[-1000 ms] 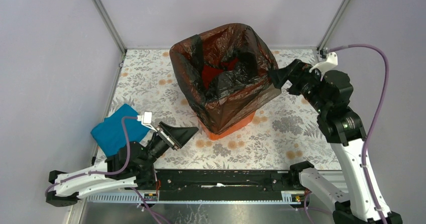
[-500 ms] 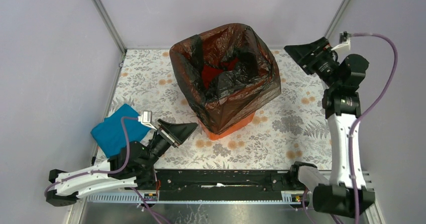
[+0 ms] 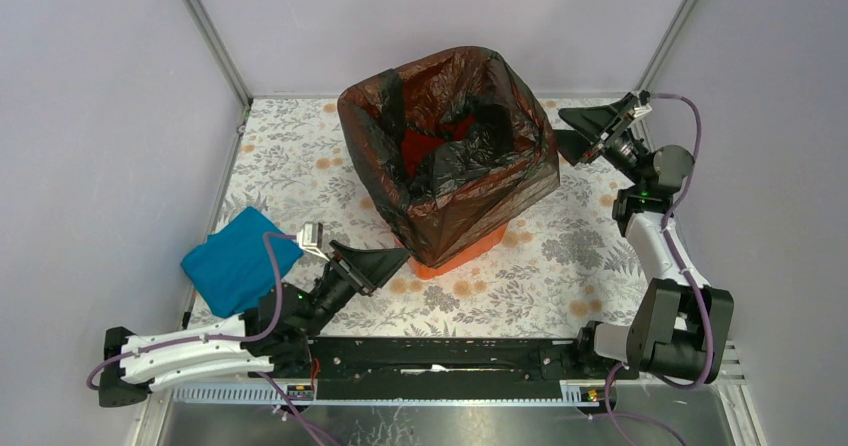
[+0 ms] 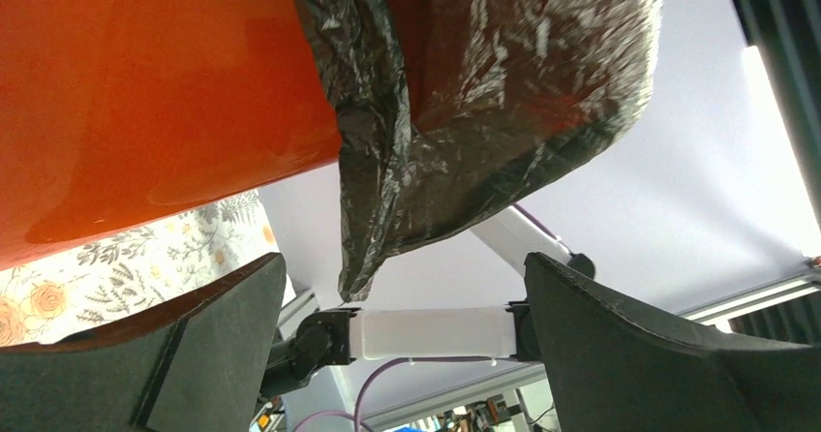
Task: Put the trash bags into the trash bin
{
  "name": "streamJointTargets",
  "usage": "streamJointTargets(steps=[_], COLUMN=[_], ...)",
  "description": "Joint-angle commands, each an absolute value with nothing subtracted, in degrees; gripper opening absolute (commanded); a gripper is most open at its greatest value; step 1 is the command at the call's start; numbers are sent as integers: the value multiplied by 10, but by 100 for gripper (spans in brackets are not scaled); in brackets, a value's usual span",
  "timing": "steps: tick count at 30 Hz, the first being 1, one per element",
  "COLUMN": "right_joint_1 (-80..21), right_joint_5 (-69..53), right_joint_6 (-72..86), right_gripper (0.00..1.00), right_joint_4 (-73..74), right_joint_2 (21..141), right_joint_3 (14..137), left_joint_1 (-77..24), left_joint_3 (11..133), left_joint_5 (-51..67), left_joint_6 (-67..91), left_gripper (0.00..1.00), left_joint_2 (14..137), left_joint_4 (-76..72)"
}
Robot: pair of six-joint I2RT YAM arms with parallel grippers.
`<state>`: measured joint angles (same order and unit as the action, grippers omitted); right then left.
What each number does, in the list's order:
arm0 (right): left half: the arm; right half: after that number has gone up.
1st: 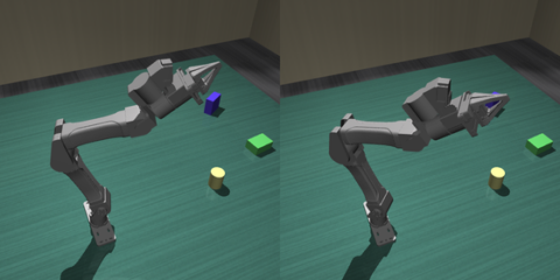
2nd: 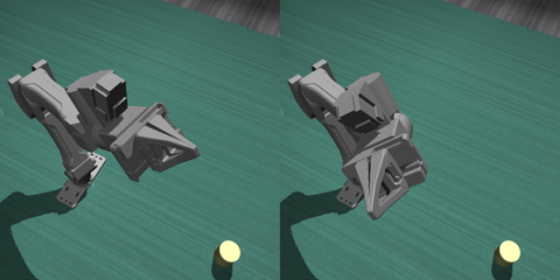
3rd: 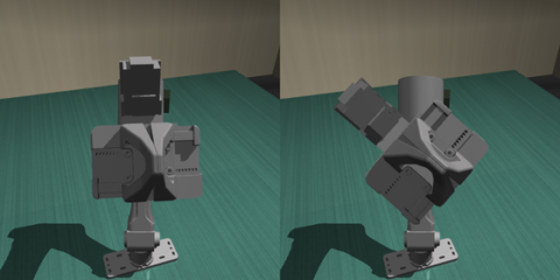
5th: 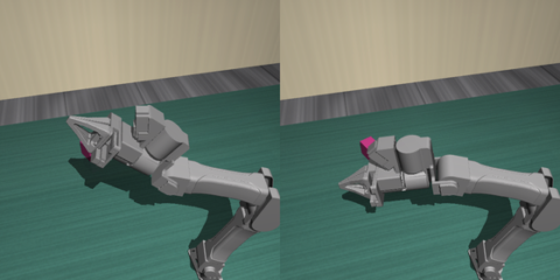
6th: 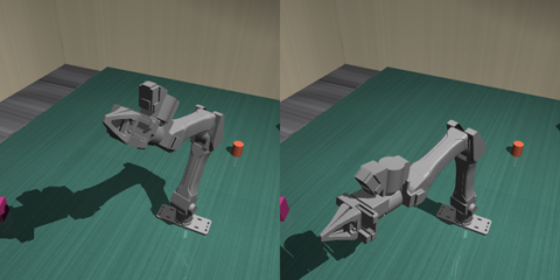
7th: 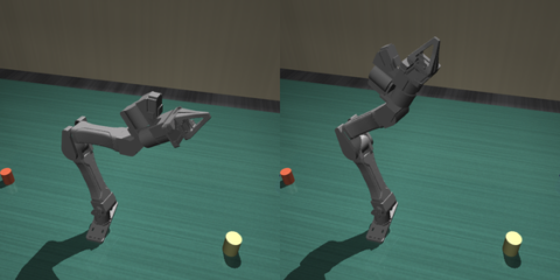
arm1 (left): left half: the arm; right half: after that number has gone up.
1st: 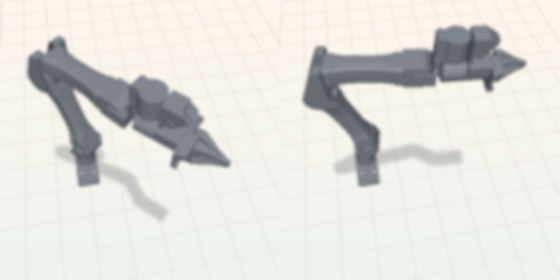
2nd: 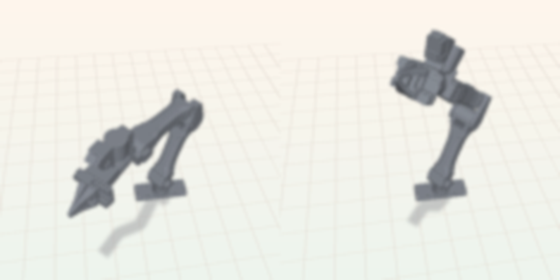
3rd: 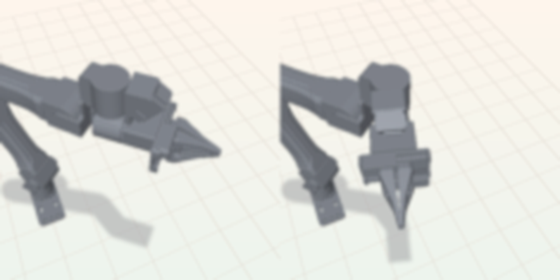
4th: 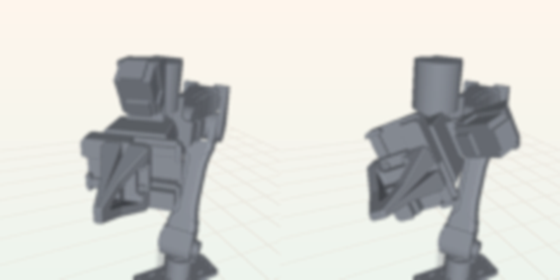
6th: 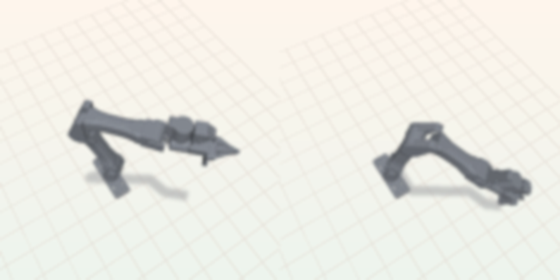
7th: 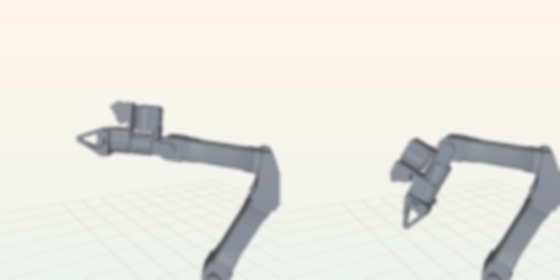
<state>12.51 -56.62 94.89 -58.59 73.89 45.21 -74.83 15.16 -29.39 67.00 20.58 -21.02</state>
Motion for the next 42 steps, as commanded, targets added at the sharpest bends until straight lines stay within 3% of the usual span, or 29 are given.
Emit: streamJointTargets(steps=[1,7,11,16,20,23,36,42], right_joint_1=[93,85,85,85,85,86,96,103], right_joint_5=[-585,-572,-554,-534,-531,-528,-516,-520], right_joint_6=[1006,1063,1137,1228,1207,1209,1233,1226], right_gripper=[100,97,73,64,58,46,12,1], right_joint_4=[-698,-759,-844,-963,-930,-930,-951,-950], right_joint_2=[714,724,739,769,753,751,748,752], right_joint_3=[436,413,391,376,365,368,358,346], left_joint_1=[-747,-747,-748,-747,-747,-748,-747,-747], left_joint_3=[180,180,176,172,170,171,177,175], left_joint_5=[-270,-270,-278,-287,-287,-284,-283,-284], left_joint_6=[656,660,665,670,675,676,674,676], left_gripper=[95,92,91,91,91,90,90,90], left_joint_2=[237,245,234,216,215,219,228,225], left_joint_4=[-275,-275,-269,-251,-250,-252,-253,-250])
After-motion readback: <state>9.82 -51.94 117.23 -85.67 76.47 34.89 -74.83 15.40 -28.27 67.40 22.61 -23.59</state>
